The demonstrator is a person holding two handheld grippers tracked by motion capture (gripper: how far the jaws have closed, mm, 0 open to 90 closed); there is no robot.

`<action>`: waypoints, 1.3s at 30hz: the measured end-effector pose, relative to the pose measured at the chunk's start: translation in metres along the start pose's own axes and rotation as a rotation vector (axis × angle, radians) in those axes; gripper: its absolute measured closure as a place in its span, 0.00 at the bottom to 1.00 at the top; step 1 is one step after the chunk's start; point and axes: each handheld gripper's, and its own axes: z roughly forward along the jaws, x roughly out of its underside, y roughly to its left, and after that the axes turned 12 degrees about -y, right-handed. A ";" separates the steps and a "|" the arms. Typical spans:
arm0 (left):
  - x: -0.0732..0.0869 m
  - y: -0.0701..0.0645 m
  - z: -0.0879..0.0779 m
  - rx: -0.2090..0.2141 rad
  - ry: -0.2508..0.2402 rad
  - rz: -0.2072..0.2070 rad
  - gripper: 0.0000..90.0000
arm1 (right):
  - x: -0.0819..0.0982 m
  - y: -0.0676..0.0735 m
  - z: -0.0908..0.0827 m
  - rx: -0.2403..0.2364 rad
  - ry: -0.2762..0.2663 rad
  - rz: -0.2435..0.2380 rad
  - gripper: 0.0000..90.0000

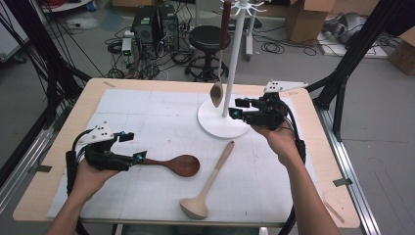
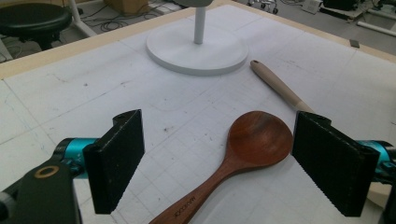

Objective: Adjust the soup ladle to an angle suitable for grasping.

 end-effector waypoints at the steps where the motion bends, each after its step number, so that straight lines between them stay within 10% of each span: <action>1: 0.000 0.000 0.000 0.002 0.000 0.000 0.20 | 0.003 0.001 0.000 -0.002 0.002 0.004 0.52; 39: 0.003 -0.004 0.000 -0.008 -0.006 0.000 0.20 | 0.095 0.020 -0.006 0.086 0.142 -0.014 0.59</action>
